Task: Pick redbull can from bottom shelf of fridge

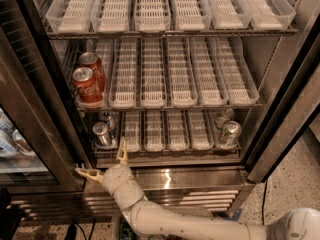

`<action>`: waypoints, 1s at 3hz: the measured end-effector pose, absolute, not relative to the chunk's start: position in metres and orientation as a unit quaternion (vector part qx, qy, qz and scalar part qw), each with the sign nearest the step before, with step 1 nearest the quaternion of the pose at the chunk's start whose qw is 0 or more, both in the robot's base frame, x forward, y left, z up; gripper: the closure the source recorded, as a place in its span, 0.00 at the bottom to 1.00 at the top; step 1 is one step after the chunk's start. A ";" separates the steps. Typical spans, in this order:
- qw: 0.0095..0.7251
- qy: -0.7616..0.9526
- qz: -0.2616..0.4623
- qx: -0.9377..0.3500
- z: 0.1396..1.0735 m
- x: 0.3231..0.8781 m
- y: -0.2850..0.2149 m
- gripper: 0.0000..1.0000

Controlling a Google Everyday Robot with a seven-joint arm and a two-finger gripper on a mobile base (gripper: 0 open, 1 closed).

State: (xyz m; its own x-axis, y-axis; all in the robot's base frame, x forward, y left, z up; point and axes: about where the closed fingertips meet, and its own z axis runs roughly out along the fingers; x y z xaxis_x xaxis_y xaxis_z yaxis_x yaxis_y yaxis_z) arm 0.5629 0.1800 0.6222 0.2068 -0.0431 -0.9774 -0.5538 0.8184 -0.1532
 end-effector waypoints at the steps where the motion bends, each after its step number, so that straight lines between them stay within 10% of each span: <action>1: 0.737 0.605 0.173 -0.246 0.622 0.563 0.180 0.00; 3: 0.744 0.607 0.154 -0.232 0.615 0.581 0.172 0.00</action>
Offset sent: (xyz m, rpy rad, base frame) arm 0.0182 -0.0092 -0.0102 0.0099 -0.0052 -0.0552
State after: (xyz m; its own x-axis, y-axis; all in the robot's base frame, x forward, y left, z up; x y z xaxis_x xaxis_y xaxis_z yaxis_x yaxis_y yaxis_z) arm 0.5814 0.1722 0.6152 0.2153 -0.0530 -0.9751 -0.5109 0.8449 -0.1587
